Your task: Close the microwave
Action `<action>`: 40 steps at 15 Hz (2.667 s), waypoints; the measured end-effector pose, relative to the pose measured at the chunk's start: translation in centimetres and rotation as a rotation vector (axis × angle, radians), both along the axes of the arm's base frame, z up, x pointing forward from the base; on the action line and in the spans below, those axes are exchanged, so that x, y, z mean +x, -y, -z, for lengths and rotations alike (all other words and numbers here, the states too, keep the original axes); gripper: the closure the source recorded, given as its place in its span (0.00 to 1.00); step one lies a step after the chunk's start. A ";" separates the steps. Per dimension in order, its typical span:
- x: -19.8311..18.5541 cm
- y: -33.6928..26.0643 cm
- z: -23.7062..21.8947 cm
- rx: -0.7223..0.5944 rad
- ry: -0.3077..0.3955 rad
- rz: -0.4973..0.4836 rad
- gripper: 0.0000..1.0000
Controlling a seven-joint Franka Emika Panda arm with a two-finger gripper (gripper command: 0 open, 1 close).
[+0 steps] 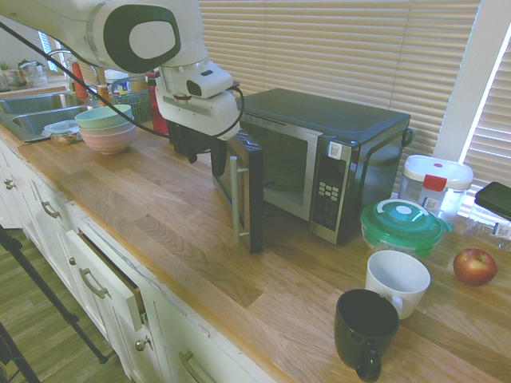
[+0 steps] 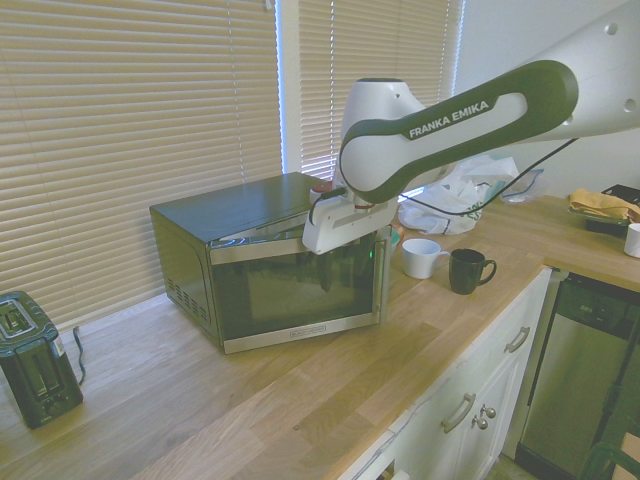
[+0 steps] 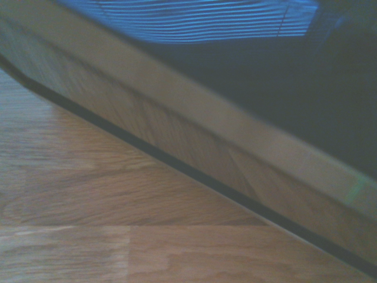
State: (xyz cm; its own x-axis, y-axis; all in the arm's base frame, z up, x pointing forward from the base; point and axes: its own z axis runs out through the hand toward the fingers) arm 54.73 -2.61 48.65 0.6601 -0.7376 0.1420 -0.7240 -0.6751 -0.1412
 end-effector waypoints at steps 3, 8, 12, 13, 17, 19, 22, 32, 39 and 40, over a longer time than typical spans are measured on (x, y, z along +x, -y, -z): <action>1.7 1.6 -0.5 0.000 -0.004 0.007 0.00; 5.0 4.5 -0.4 -0.008 -0.004 0.019 0.00; 8.4 6.4 -0.4 -0.015 -0.004 0.015 0.00; 8.9 6.5 -0.8 -0.019 0.002 0.005 0.00; 10.1 5.8 -2.9 -0.026 -0.006 -0.037 0.00; 10.6 5.7 -3.6 -0.025 -0.026 -0.043 0.00; 11.5 6.1 -3.8 -0.024 -0.040 -0.038 0.00; 11.0 4.0 -2.5 -0.032 0.005 -0.108 0.00; 5.1 2.0 0.2 -0.022 0.017 -0.133 0.00; 4.2 2.1 0.8 -0.021 0.018 -0.132 0.00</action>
